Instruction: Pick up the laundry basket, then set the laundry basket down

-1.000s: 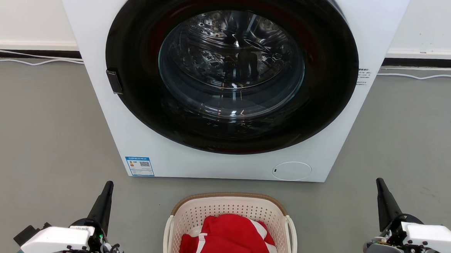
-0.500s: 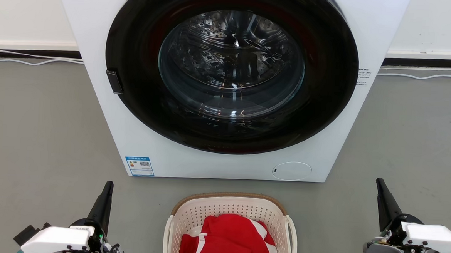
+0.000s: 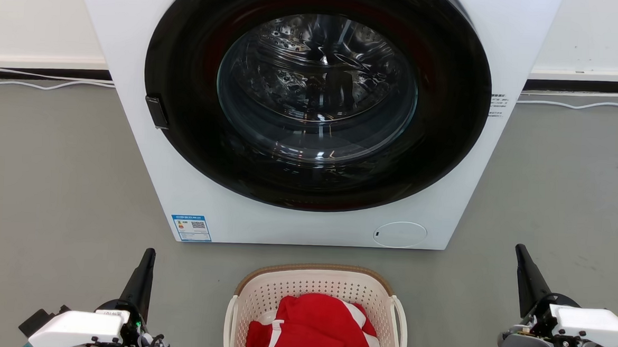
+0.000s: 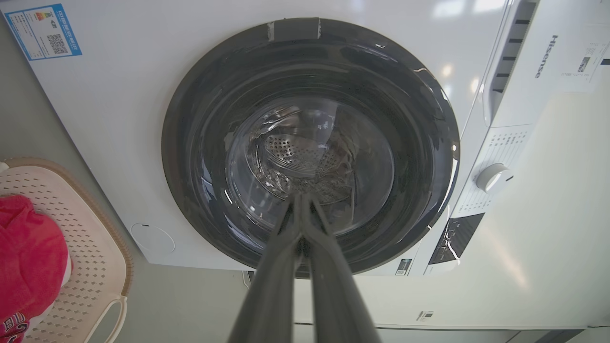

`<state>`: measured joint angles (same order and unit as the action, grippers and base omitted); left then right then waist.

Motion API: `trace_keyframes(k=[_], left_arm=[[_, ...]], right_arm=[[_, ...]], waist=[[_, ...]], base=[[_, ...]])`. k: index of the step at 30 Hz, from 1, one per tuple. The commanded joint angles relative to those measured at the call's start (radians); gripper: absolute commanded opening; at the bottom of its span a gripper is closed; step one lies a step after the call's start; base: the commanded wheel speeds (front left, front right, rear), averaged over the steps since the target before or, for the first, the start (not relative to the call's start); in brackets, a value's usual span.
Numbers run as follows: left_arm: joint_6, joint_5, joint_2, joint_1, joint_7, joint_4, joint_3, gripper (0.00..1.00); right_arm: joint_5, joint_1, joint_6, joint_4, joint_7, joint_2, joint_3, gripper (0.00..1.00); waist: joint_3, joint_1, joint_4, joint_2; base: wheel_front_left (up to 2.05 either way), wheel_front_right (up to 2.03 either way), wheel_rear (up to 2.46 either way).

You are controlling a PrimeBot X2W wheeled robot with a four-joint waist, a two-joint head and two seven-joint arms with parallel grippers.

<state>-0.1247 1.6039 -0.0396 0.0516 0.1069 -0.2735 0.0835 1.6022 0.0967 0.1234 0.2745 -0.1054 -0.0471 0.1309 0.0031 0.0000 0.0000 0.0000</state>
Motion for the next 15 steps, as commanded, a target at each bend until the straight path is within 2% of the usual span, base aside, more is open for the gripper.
trace_keyframes(k=[1,8,9,15], left_arm=[[-0.006,0.005,-0.011,0.056,0.006,0.029,0.030,0.00],[-0.006,0.005,-0.011,0.056,0.006,0.029,0.030,0.00],[0.000,0.000,0.000,0.000,0.000,0.000,0.000,1.00],[0.001,0.000,0.010,-0.031,-0.005,-0.046,-0.002,1.00]], right_arm=[[0.007,0.011,0.007,-0.030,-0.008,-0.003,-0.017,0.00],[0.007,0.011,0.007,-0.030,-0.008,-0.003,-0.017,0.00],[0.000,0.000,0.000,0.000,0.000,0.000,0.000,1.00],[-0.001,-0.029,0.000,0.039,0.005,0.005,-0.009,1.00]], waist=[[0.000,0.0000,0.000,0.0000],[0.000,0.0000,0.000,0.0000],[0.000,0.0000,0.000,0.0000],[0.002,0.0001,0.000,0.0000]], base=[[0.00,0.00,0.00],[0.00,0.00,0.00],[0.00,0.00,0.00],[0.00,0.00,0.00]])
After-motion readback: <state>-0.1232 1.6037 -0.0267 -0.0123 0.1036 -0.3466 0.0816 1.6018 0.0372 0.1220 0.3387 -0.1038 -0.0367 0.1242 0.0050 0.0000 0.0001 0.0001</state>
